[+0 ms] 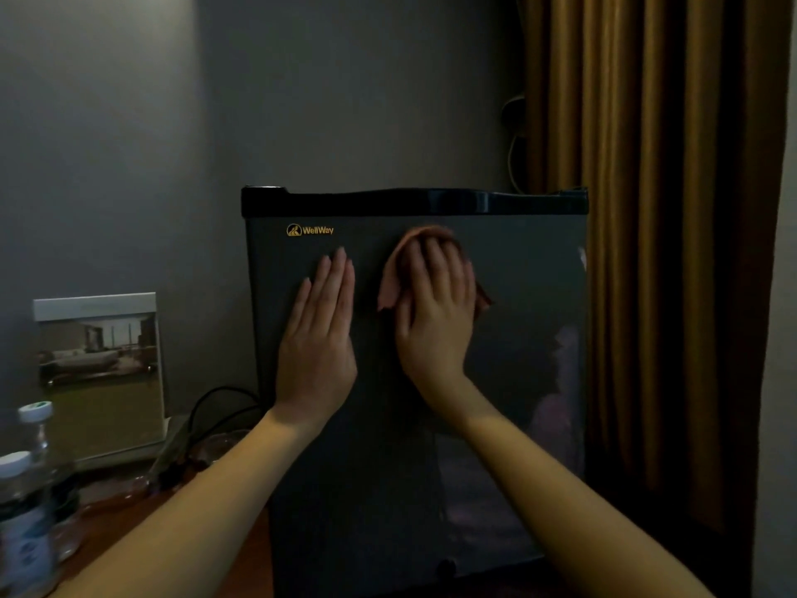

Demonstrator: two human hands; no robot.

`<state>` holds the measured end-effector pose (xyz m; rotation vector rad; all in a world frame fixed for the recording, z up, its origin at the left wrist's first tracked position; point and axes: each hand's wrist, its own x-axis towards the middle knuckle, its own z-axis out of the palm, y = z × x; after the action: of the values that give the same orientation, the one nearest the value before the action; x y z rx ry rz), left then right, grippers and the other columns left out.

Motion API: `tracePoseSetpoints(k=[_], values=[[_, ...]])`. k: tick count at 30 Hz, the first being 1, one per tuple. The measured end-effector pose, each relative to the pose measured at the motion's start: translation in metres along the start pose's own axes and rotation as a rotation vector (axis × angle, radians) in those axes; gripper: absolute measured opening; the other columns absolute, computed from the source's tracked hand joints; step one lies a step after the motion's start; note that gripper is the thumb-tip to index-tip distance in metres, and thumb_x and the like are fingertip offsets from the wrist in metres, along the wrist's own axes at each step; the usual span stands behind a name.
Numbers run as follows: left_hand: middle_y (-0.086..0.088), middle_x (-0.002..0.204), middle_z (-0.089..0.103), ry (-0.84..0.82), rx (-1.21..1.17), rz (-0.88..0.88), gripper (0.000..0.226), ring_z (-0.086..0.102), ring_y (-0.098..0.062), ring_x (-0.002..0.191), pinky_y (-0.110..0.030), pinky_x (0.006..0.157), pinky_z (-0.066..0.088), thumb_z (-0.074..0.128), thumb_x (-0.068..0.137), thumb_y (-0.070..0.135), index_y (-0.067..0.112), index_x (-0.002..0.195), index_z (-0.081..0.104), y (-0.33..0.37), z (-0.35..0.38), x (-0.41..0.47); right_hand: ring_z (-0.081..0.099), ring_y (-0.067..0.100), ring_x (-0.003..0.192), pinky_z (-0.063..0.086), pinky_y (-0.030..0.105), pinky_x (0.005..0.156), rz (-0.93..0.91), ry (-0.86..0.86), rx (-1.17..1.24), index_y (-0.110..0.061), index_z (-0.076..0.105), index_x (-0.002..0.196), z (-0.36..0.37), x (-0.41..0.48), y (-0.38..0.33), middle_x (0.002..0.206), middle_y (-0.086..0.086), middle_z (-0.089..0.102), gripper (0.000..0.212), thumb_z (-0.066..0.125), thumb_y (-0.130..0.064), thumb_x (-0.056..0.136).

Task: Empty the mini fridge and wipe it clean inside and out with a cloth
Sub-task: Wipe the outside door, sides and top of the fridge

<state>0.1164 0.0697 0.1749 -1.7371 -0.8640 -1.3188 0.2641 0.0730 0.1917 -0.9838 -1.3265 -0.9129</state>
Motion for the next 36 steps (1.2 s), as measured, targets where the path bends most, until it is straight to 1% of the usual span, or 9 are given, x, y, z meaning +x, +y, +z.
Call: tracePoseSetpoints(k=[4,8,13,16,18,25,30,33,36], values=[[-0.013,0.159,0.016,-0.023,0.002,0.023,0.058,0.009,-0.023,0.148,-0.036,0.122,0.008,0.038,0.096,0.014,-0.001,0.15,0.022,-0.002,-0.001,0.0,0.025,0.026,0.144,0.018,0.047,0.119,-0.32,-0.139,0.04,-0.016,0.037,0.145,-0.001,-0.056,0.005,0.15,0.009,0.038,0.054,0.047,-0.026,0.093],[-0.012,0.159,0.016,-0.013,0.014,0.003,0.06,0.008,-0.022,0.149,-0.038,0.122,0.01,0.033,0.09,0.0,-0.001,0.15,0.023,0.001,-0.002,-0.001,0.033,0.028,0.139,0.018,0.043,0.119,-0.495,-0.233,-0.036,-0.019,0.036,0.143,-0.022,-0.111,0.067,0.146,0.005,0.037,0.052,0.045,-0.026,0.093],[-0.012,0.159,0.016,-0.008,0.015,-0.002,0.061,0.009,-0.022,0.149,-0.039,0.122,0.01,0.031,0.09,0.001,-0.001,0.15,0.022,0.002,-0.002,-0.002,0.032,0.034,0.136,0.022,0.044,0.116,-0.141,-0.129,-0.045,-0.012,0.041,0.139,-0.045,-0.09,0.119,0.144,0.015,0.04,0.052,0.044,-0.019,0.087],[-0.012,0.159,0.016,-0.01,0.011,-0.002,0.06,0.01,-0.023,0.148,-0.039,0.122,0.01,0.031,0.09,0.001,-0.001,0.15,0.023,0.002,-0.001,-0.002,0.023,0.028,0.141,0.019,0.045,0.118,0.18,0.017,-0.09,-0.011,0.035,0.146,-0.037,-0.04,0.1,0.149,0.017,0.038,0.053,0.039,-0.024,0.095],[-0.013,0.159,0.017,-0.007,0.006,0.0,0.06,0.01,-0.023,0.149,-0.04,0.122,0.011,0.033,0.091,0.0,-0.001,0.15,0.023,0.002,-0.001,-0.002,0.022,0.028,0.142,0.016,0.045,0.119,0.256,0.043,-0.101,-0.012,0.034,0.147,-0.028,-0.015,0.075,0.152,0.015,0.036,0.055,0.037,-0.027,0.094],[-0.014,0.158,0.019,-0.004,-0.012,0.012,0.056,0.012,-0.023,0.148,-0.039,0.121,0.011,0.03,0.093,0.004,-0.002,0.149,0.025,0.001,-0.001,-0.003,0.027,0.029,0.141,0.013,0.044,0.12,-0.085,-0.045,0.011,-0.014,0.036,0.145,0.0,-0.044,0.001,0.148,0.013,0.039,0.057,0.046,-0.022,0.089],[-0.013,0.16,0.014,-0.042,0.039,0.019,0.062,0.008,-0.025,0.149,-0.042,0.122,0.01,0.029,0.09,0.002,0.001,0.151,0.019,0.002,-0.003,-0.005,0.026,0.027,0.143,0.017,0.042,0.119,-0.359,-0.191,0.032,-0.017,0.038,0.143,-0.013,-0.12,0.038,0.148,0.006,0.035,0.051,0.045,-0.025,0.093],[-0.013,0.16,0.015,-0.087,0.098,0.098,0.063,0.01,-0.026,0.149,-0.044,0.121,0.011,0.029,0.089,0.003,0.002,0.151,0.02,0.005,-0.002,-0.011,0.034,0.032,0.135,0.023,0.043,0.116,-0.302,-0.194,0.008,-0.016,0.042,0.138,-0.031,-0.138,0.09,0.143,0.008,0.038,0.045,0.041,-0.024,0.094],[-0.014,0.16,0.016,-0.135,0.114,0.166,0.061,0.012,-0.026,0.148,-0.044,0.121,0.012,0.029,0.091,0.007,0.002,0.151,0.019,0.008,0.001,-0.018,0.031,0.035,0.135,0.028,0.048,0.111,0.03,-0.107,-0.018,-0.01,0.04,0.137,-0.049,-0.135,0.139,0.145,0.014,0.034,0.052,0.041,-0.016,0.086]])
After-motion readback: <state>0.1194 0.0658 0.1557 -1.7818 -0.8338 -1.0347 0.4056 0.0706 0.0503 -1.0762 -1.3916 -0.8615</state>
